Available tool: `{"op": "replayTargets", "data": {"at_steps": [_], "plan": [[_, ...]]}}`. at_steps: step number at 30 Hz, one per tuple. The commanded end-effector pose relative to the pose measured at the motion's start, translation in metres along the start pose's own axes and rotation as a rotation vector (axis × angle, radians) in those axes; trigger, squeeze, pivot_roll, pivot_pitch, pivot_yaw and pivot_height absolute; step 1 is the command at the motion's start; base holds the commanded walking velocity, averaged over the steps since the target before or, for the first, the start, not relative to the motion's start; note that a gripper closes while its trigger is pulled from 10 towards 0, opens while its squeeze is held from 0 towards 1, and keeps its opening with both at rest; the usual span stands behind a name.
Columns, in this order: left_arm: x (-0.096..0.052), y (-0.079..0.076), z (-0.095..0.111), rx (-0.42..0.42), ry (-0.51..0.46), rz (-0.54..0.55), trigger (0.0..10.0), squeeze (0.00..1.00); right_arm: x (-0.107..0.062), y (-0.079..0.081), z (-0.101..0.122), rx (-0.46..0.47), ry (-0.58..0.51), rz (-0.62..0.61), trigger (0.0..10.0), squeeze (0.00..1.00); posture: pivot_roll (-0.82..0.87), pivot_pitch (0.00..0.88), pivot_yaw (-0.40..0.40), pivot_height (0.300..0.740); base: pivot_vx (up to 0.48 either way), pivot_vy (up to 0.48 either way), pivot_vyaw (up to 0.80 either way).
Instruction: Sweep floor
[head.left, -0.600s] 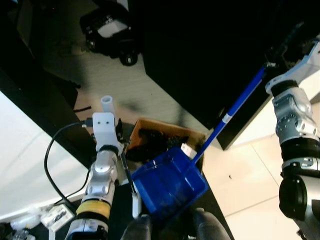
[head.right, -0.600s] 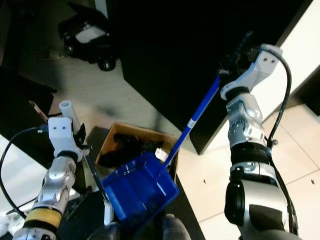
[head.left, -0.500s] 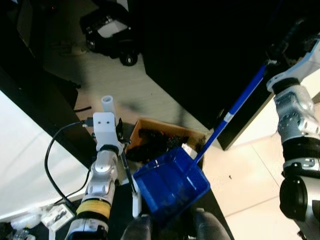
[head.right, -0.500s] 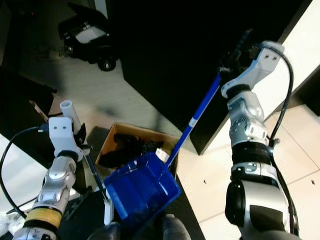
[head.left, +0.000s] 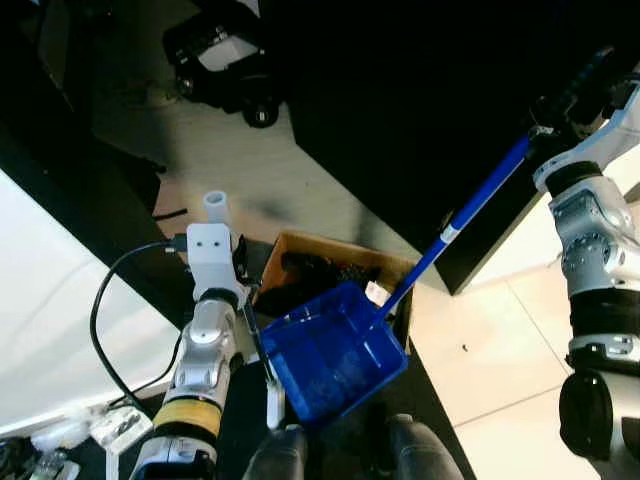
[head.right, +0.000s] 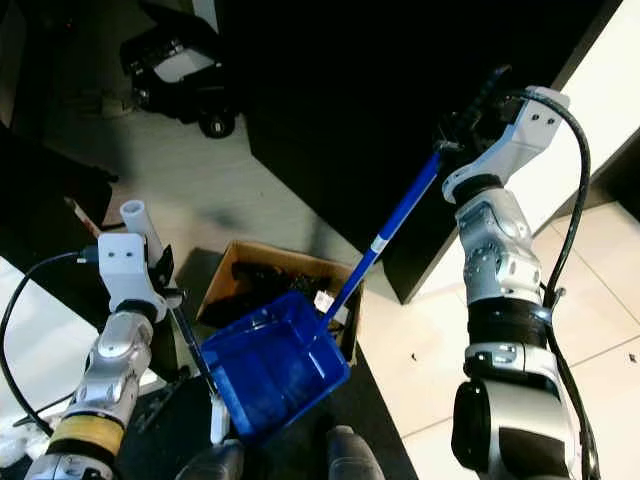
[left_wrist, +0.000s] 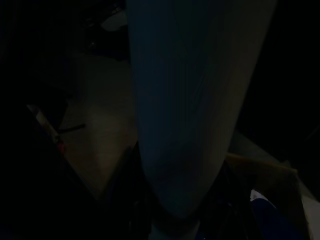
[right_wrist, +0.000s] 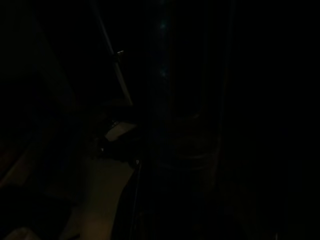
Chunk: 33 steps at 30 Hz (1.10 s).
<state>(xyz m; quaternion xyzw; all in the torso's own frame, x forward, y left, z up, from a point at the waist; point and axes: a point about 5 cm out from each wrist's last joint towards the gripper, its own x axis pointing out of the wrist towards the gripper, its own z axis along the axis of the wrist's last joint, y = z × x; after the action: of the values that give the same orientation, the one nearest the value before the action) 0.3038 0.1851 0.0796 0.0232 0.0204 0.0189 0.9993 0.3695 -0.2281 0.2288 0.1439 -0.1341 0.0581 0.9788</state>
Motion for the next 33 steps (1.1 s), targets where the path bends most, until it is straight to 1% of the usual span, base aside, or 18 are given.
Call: {"op": "replayTargets", "data": {"at_steps": [1,4,10,12,13,14,15,16,17,18,21,22,24,26,30,33], "plan": [[-0.002,0.002,0.001,0.019,-0.012,-0.004,10.0,0.00,-0.004,0.004,-0.006,-0.015,0.043,0.021,10.0,0.00,-0.01,0.095,-0.004,0.740,-0.244,0.000,0.00],[-0.002,0.003,0.001,0.022,-0.012,-0.005,10.0,0.00,-0.005,0.007,-0.009,-0.031,0.062,0.035,10.0,0.00,-0.01,0.096,-0.003,0.740,-0.246,0.000,0.00],[-0.001,0.002,0.002,0.024,-0.013,-0.006,10.0,0.00,-0.006,0.009,-0.012,-0.029,0.083,0.032,10.0,0.00,-0.01,0.097,-0.005,0.740,0.000,0.000,0.00],[-0.001,0.002,0.002,0.025,-0.012,-0.006,10.0,0.00,-0.008,0.007,-0.021,-0.064,0.149,0.018,10.0,0.00,-0.01,0.098,-0.006,0.740,0.000,0.000,0.00],[-0.001,0.002,0.002,0.025,-0.012,-0.006,10.0,0.00,-0.008,0.007,-0.021,-0.064,0.149,0.018,10.0,0.00,-0.01,0.098,-0.006,0.740,0.000,0.000,0.00],[-0.001,0.001,0.002,0.025,-0.012,-0.007,10.0,0.00,-0.010,0.006,-0.027,-0.078,0.190,0.009,10.0,0.00,0.00,0.099,-0.006,0.740,0.000,0.000,0.00],[-0.001,0.001,0.002,0.024,-0.011,-0.007,10.0,0.00,-0.015,0.005,-0.039,-0.101,0.256,-0.009,10.0,0.00,0.00,0.100,-0.006,0.740,0.000,0.000,0.00],[-0.001,0.001,0.002,0.024,-0.011,-0.007,10.0,0.00,-0.015,0.005,-0.039,-0.101,0.256,-0.009,10.0,0.00,0.00,0.100,-0.006,0.740,0.000,0.000,0.00],[-0.001,0.000,0.002,0.024,-0.010,-0.007,10.0,0.00,-0.018,0.006,-0.047,-0.107,0.293,-0.015,10.0,0.00,-0.01,0.102,-0.006,0.740,0.000,0.000,0.00],[-0.001,0.000,0.002,0.024,-0.010,-0.007,10.0,0.00,-0.018,0.006,-0.047,-0.107,0.293,-0.015,10.0,0.00,-0.01,0.102,-0.006,0.740,0.000,0.000,0.00],[-0.001,-0.001,0.002,0.024,-0.009,-0.010,10.0,0.00,-0.027,0.012,-0.067,-0.122,0.367,-0.003,10.0,0.00,0.00,0.104,-0.005,0.740,0.000,0.000,0.00],[-0.001,-0.001,0.002,0.024,-0.009,-0.010,10.0,0.00,-0.027,0.012,-0.067,-0.122,0.367,-0.003,10.0,0.00,0.00,0.104,-0.005,0.740,0.000,0.000,0.00],[-0.001,-0.002,0.002,0.024,-0.009,-0.011,10.0,0.00,-0.030,0.018,-0.075,-0.110,0.386,0.011,10.0,0.00,0.00,0.105,-0.004,0.740,0.000,0.000,0.00],[-0.001,-0.001,0.002,0.024,-0.009,-0.010,10.0,0.00,-0.031,0.022,-0.077,-0.103,0.390,0.019,10.0,0.00,0.00,0.105,-0.004,0.740,0.000,0.000,0.00],[-0.001,-0.001,0.002,0.026,-0.009,-0.010,10.0,0.00,-0.029,0.024,-0.075,-0.105,0.387,0.021,10.0,0.00,0.00,0.108,-0.004,0.740,0.000,0.000,0.00],[-0.002,0.000,0.002,0.026,-0.008,-0.010,10.0,0.00,-0.027,0.022,-0.071,-0.115,0.379,0.015,10.0,0.00,0.00,0.110,-0.005,0.740,0.000,0.000,0.00]]}}
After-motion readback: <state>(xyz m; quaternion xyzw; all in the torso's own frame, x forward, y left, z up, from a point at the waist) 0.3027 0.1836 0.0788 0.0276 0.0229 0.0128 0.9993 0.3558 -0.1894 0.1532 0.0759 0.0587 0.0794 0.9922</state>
